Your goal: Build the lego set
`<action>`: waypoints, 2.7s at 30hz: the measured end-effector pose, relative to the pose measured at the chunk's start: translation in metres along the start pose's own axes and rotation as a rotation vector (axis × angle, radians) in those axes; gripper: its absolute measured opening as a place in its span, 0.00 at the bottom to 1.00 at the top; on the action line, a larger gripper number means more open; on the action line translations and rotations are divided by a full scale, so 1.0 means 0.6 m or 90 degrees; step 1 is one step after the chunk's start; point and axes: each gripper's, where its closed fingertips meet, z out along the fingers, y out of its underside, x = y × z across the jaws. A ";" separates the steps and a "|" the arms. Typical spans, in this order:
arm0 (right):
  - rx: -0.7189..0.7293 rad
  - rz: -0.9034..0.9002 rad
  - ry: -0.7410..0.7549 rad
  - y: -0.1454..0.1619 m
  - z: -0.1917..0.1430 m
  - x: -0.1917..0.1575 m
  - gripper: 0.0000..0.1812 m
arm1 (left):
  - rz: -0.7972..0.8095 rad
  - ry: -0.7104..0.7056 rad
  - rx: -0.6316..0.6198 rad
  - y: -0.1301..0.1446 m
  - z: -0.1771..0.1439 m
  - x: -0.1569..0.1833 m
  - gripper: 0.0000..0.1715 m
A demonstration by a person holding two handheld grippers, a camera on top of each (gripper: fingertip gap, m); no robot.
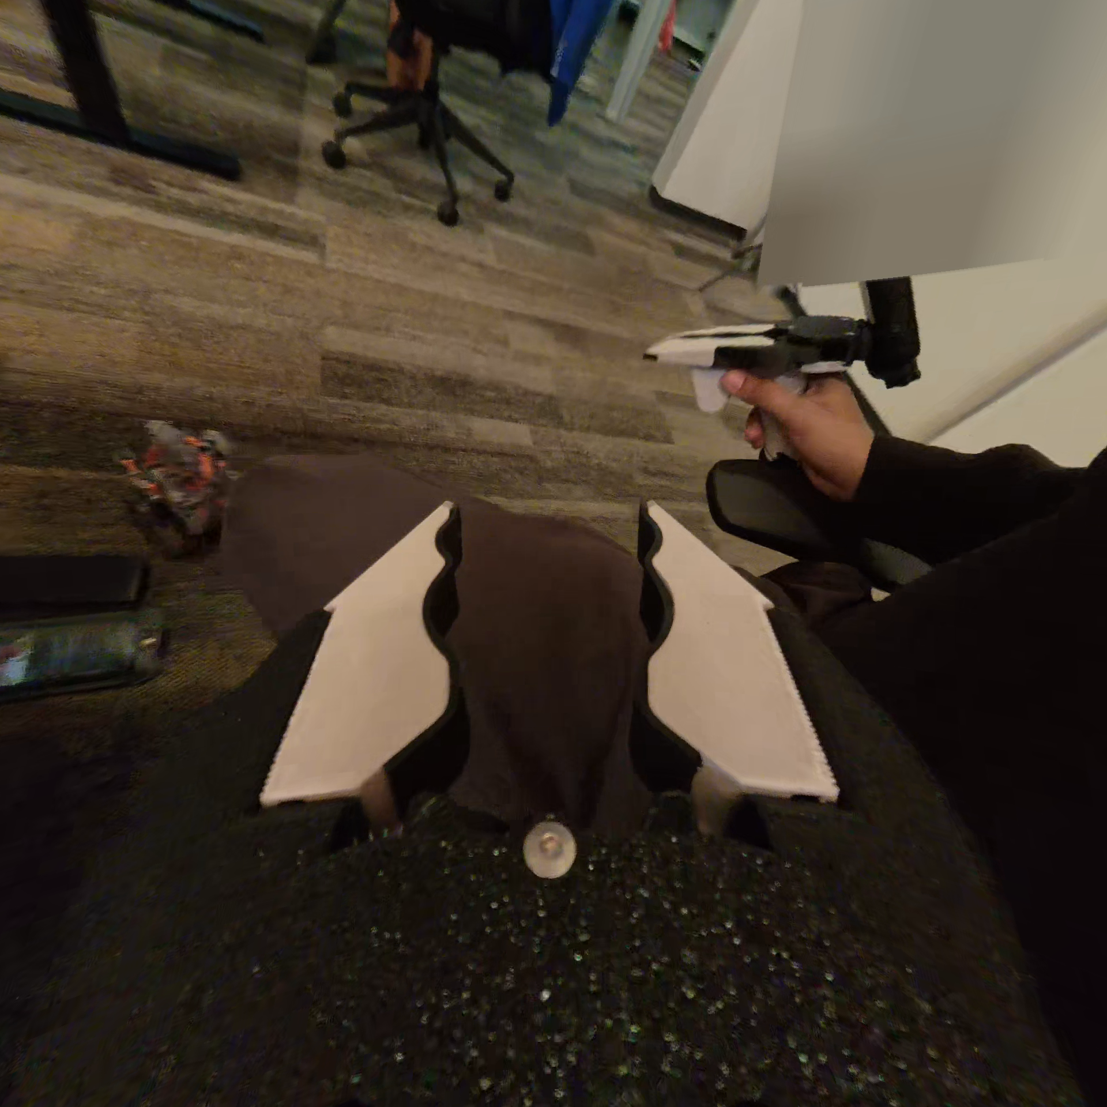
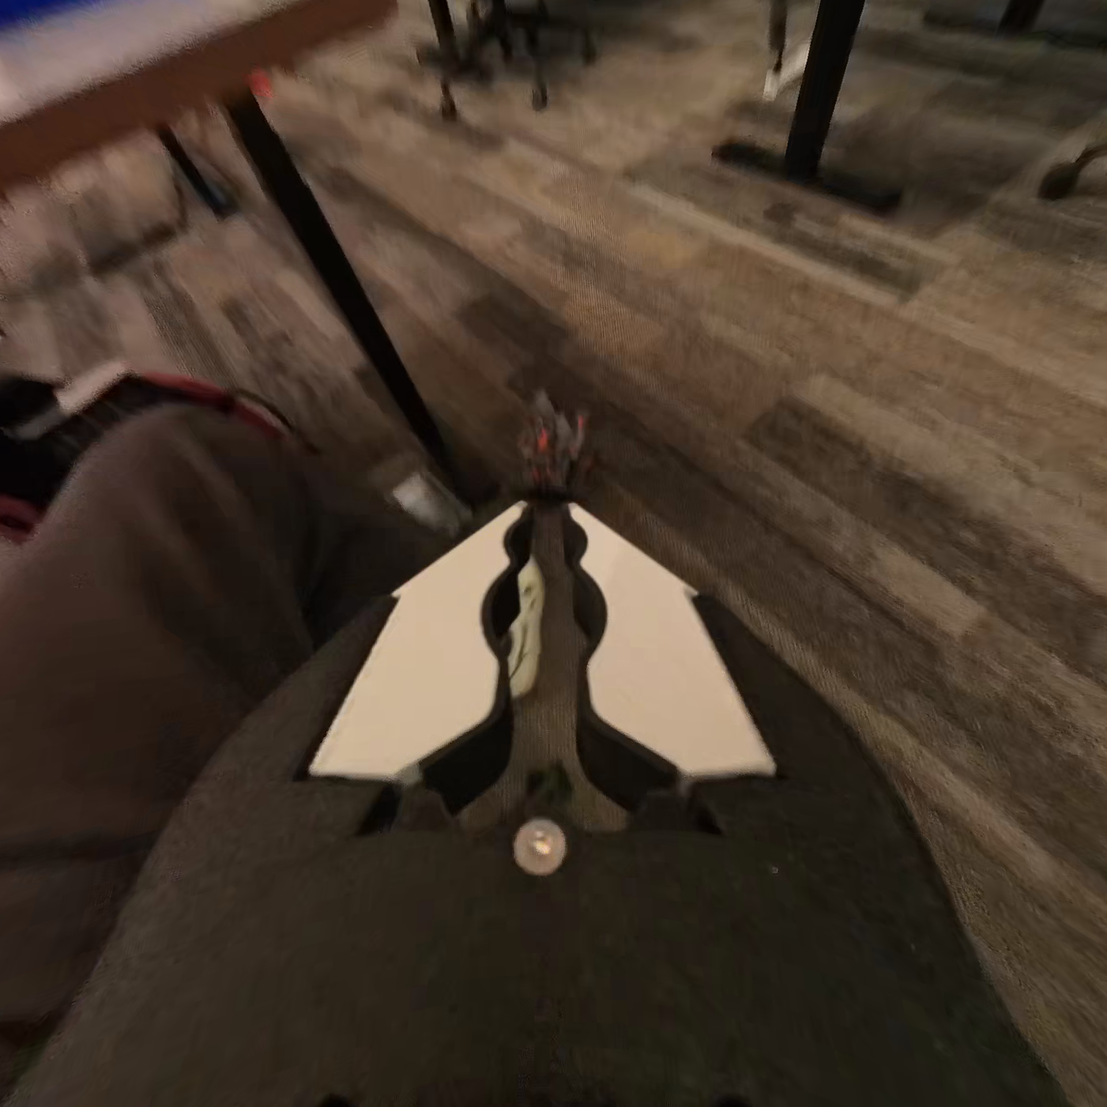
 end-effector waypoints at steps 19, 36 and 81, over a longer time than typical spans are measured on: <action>-0.529 0.348 0.199 0.337 -0.208 0.166 0.12 | 0.053 0.323 -0.477 -0.502 0.507 0.197 0.34; -0.355 0.910 0.772 0.106 -0.755 0.288 0.15 | 0.358 0.737 -0.506 -0.816 0.963 0.695 0.34; 0.265 1.377 1.367 0.395 -0.740 0.277 0.21 | 0.950 1.202 -0.784 -0.089 0.951 1.291 0.18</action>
